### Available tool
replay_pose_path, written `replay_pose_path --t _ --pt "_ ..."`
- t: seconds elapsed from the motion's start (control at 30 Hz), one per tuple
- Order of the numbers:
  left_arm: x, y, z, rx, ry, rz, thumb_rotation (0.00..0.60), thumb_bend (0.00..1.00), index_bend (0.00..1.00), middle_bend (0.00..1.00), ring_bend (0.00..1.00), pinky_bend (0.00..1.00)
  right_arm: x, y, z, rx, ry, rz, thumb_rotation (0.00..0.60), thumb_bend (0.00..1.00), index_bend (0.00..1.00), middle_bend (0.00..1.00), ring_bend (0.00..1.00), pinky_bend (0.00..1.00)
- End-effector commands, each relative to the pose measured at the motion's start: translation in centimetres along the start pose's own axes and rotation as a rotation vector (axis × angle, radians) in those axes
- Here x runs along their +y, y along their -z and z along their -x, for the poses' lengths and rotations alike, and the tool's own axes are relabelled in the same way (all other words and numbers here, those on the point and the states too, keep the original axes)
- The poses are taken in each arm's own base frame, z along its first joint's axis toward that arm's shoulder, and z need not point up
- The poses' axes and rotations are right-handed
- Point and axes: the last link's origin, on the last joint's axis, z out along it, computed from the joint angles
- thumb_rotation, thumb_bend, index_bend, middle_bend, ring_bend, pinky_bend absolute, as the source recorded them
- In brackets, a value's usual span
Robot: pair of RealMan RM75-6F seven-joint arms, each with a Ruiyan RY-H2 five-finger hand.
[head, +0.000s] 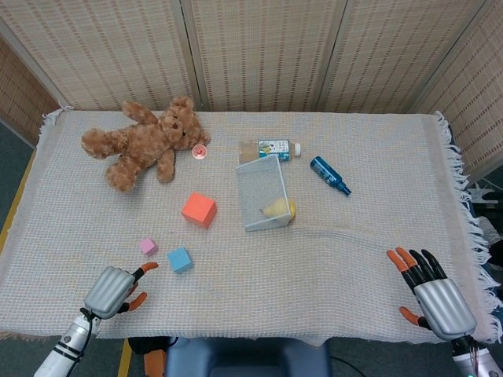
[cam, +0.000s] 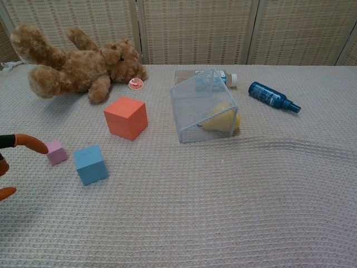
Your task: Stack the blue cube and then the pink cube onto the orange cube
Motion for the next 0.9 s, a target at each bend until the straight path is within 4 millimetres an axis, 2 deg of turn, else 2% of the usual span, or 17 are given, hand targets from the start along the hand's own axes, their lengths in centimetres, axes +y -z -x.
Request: replay_pose_path --t 0.03,0.27,0.43,0.67,0.9 --pt "0.8 -2.1 0.2 0.021 -0.046 0.029 0.6 0.32 0.21 0.99 1.0 1.0 0.0 -0.1 0.1 -0.006 0.001 0.003 0.6 0.09 0.0 0.0 0.0 0.0" --pt "1.6 -5.0 1.0 0.013 -0.06 0.049 0.6 0.32 0.21 1.0 1.0 1.0 0.1 -0.3 0.2 -0.015 0.007 0.016 0.6 0.08 0.0 0.0 0.0 0.0" --pt "1.5 -6.6 1.2 0.065 -0.211 0.092 0.6 0.32 0.22 1.0 1.0 1.0 0.2 -0.3 0.1 -0.021 0.002 0.02 0.6 0.08 0.0 0.0 0.0 0.0" --pt "1.0 -8.0 1.5 0.091 -0.369 0.153 0.6 0.32 0.22 1.0 1.0 1.0 0.3 -0.1 -0.1 -0.018 -0.004 0.024 0.6 0.09 0.0 0.0 0.0 0.0" --pt "1.2 -8.6 1.3 0.11 -0.379 0.187 0.6 0.32 0.22 1.0 1.0 1.0 0.3 -0.3 0.2 -0.038 0.0 0.035 0.6 0.08 0.0 0.0 0.0 0.0"
